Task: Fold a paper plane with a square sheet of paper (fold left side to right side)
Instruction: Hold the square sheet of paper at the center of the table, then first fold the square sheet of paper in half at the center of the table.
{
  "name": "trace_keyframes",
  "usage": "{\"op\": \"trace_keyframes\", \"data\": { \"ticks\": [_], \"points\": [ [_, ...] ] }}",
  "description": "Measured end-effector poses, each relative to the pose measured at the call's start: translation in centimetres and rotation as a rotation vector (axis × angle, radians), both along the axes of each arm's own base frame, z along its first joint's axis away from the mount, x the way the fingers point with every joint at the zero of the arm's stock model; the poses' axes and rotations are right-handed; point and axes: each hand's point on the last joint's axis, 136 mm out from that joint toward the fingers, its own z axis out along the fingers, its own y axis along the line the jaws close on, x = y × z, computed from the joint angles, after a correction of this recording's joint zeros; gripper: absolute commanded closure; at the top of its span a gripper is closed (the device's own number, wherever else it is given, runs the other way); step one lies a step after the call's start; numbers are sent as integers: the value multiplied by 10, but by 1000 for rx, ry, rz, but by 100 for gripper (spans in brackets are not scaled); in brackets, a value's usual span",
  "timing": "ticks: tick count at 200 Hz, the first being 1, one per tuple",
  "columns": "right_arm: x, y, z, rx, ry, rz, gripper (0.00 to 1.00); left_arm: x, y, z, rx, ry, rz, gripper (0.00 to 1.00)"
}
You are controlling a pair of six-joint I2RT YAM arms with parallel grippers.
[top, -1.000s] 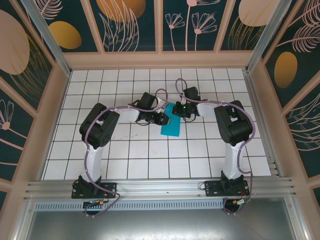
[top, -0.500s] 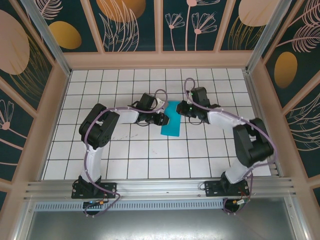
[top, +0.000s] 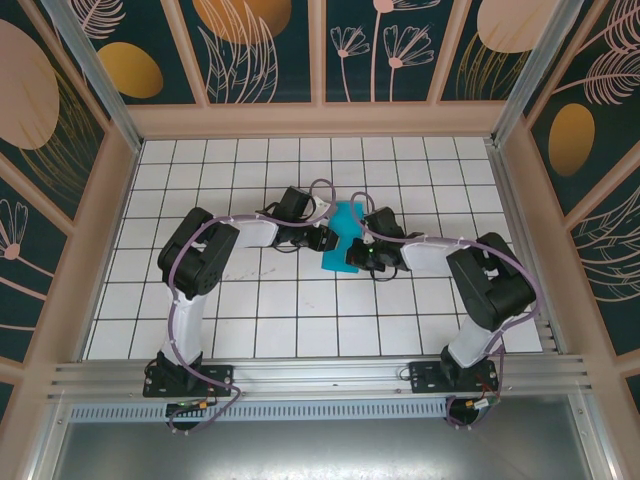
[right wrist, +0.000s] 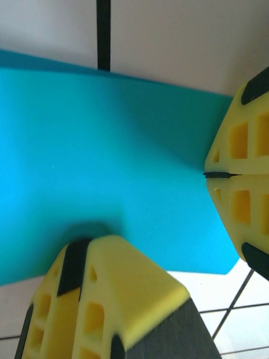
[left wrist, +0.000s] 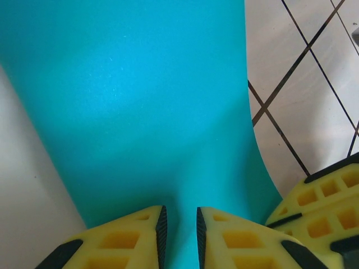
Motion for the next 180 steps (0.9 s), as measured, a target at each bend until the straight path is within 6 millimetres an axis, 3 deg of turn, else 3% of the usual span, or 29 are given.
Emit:
{"op": "trace_keyframes", "data": {
  "ticks": [54, 109, 180],
  "points": [
    [-1, -4, -3, -24, 4, -3, 100, 3, -3, 8, 5, 36, 20, 71],
    [-1, -4, -3, -26, 3, 0, 100, 36, -20, 42, -53, -10, 63, 72],
    [-2, -5, -4, -33, -1, 7, 100, 42, -17, 3, 0, 32, 92, 72]
  ]
}}
